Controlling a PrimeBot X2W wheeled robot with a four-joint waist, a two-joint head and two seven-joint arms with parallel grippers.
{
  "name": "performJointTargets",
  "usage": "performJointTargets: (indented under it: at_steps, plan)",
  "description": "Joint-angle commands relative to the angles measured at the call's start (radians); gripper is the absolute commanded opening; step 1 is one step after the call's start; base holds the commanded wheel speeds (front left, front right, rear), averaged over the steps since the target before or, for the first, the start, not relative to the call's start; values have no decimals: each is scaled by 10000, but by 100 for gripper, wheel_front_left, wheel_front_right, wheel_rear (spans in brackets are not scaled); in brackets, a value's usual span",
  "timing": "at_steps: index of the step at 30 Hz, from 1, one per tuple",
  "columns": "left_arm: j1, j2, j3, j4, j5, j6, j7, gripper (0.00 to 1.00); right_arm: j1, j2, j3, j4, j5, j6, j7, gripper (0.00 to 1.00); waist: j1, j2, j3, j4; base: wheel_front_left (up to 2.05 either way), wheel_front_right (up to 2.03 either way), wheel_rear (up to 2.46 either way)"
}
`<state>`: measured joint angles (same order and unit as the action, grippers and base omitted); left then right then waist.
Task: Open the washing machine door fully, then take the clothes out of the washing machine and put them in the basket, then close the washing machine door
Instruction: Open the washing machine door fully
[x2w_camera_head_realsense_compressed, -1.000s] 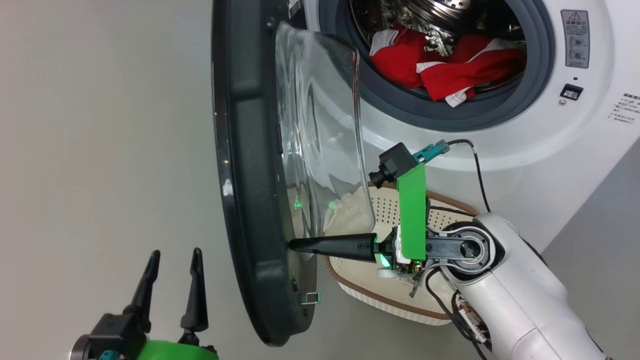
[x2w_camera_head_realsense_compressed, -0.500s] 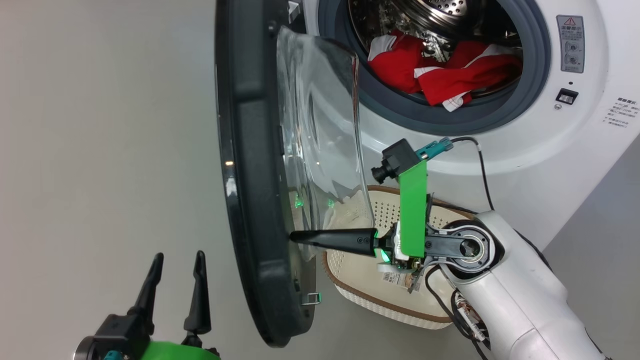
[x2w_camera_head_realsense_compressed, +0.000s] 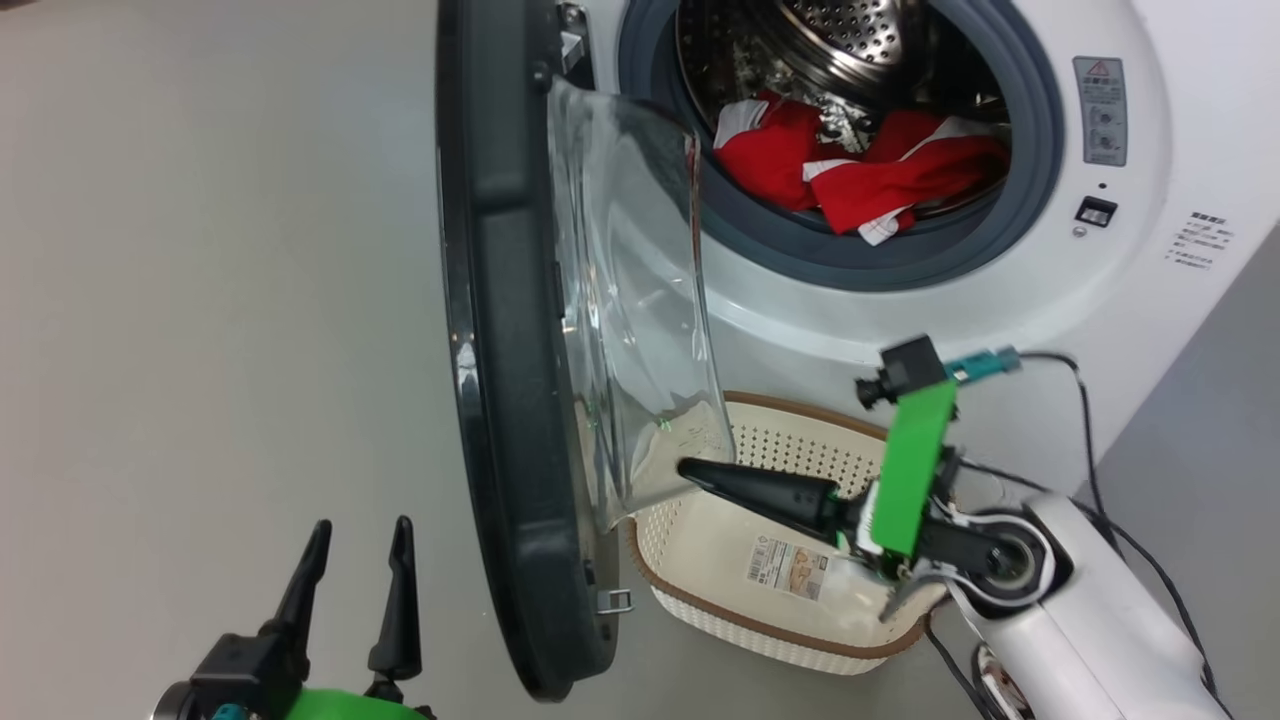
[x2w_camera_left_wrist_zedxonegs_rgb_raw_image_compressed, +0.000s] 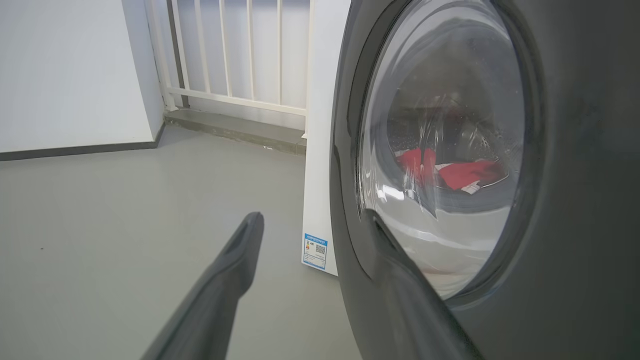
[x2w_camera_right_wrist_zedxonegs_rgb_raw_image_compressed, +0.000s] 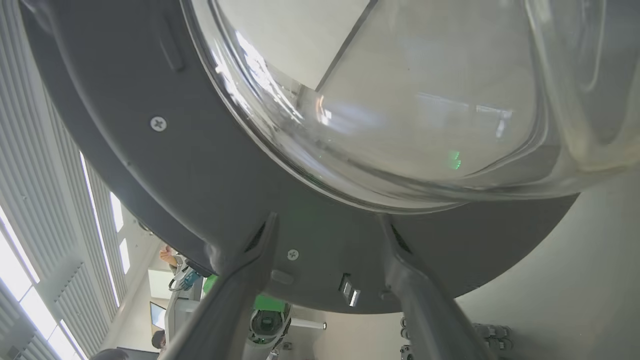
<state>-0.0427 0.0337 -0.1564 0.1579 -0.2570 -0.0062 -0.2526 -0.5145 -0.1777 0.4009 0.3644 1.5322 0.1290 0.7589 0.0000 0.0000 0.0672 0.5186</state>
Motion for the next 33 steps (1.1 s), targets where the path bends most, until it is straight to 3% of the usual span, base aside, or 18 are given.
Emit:
performJointTargets:
  at_steps: [1,10,20,29,33]
  plan:
    - [-136,166,376,-206,101,-106,-92,100,102,18,-6,-179,-129,17,-148,100,0,0,-61,-63,0,0,0]
    - [100,166,640,-239,189,-168,-92,100,1014,-829,-136,412,-997,17,-1742,100,0,0,-175,-365,0,0,0]
    - [217,166,833,-263,188,-167,-92,100,1164,-1691,814,243,-2537,17,-3815,100,0,0,-118,-711,0,0,0]
    - [184,166,883,-239,149,-140,-92,100,993,-2402,2406,-300,-4074,17,-6664,100,0,0,-99,-729,0,0,0]
    - [195,166,921,-228,162,-139,-92,100,895,-2685,3108,-71,-4844,17,-8531,100,0,0,-148,-695,0,0,0]
